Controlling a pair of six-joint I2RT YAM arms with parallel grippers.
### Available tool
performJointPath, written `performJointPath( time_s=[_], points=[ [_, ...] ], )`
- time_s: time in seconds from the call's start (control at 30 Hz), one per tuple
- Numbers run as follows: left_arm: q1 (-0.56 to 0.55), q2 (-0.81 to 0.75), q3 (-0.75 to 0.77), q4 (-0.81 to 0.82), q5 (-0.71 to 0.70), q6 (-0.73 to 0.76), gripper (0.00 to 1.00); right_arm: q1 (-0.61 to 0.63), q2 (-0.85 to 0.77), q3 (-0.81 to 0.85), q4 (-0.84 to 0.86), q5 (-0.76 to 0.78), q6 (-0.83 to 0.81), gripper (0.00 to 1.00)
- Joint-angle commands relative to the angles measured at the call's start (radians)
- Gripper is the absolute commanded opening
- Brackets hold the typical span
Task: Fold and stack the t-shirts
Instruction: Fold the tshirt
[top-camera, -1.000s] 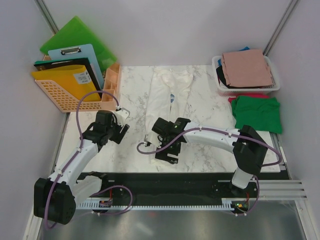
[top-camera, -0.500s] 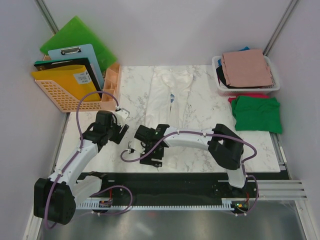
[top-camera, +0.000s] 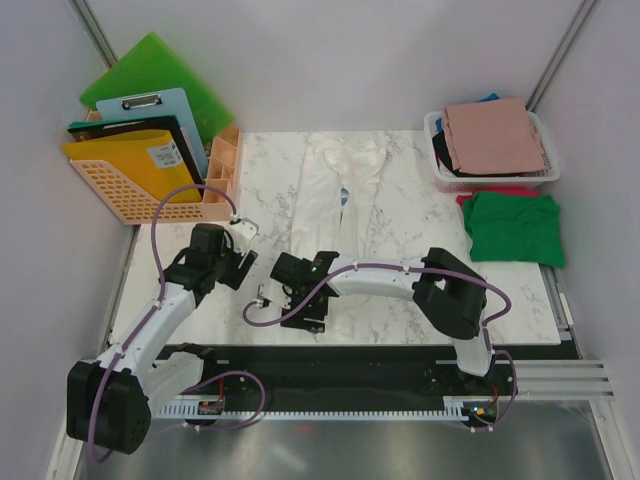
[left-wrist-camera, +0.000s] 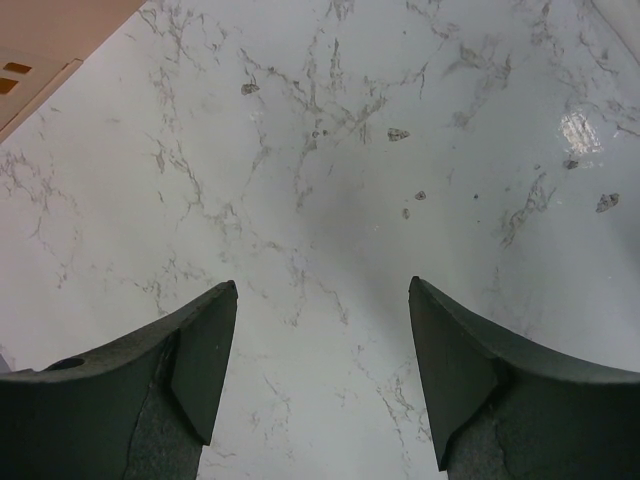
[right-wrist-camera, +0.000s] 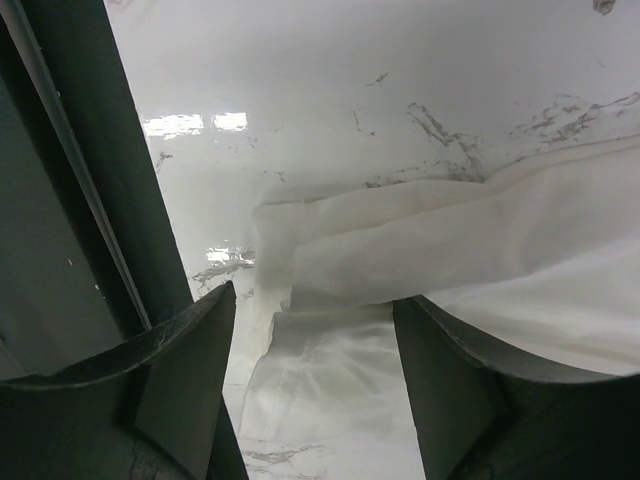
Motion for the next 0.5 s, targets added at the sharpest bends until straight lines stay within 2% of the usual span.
performJointPath(
  time_s=[0.0,0.1,0.33,0.47],
  points=[
    [0.001,-0.035,-0.007,0.024,-0.017,0.033,0.77,0.0,-0.01,-0.023,0.025,0.021,-0.008,0.72],
    [0.001,-0.046,-0.01,0.02,-0.017,0.038,0.77,0.0,-0.039,-0.047,0.036,0.023,-0.007,0.71],
    [0.001,-0.029,-0.001,0.018,-0.008,0.032,0.77,0.0,-0.107,-0.061,0.031,0.047,-0.007,0.58],
    [0.003,-0.018,0.002,0.018,-0.005,0.03,0.77,0.0,-0.134,-0.074,0.027,0.06,-0.011,0.59]
  ],
)
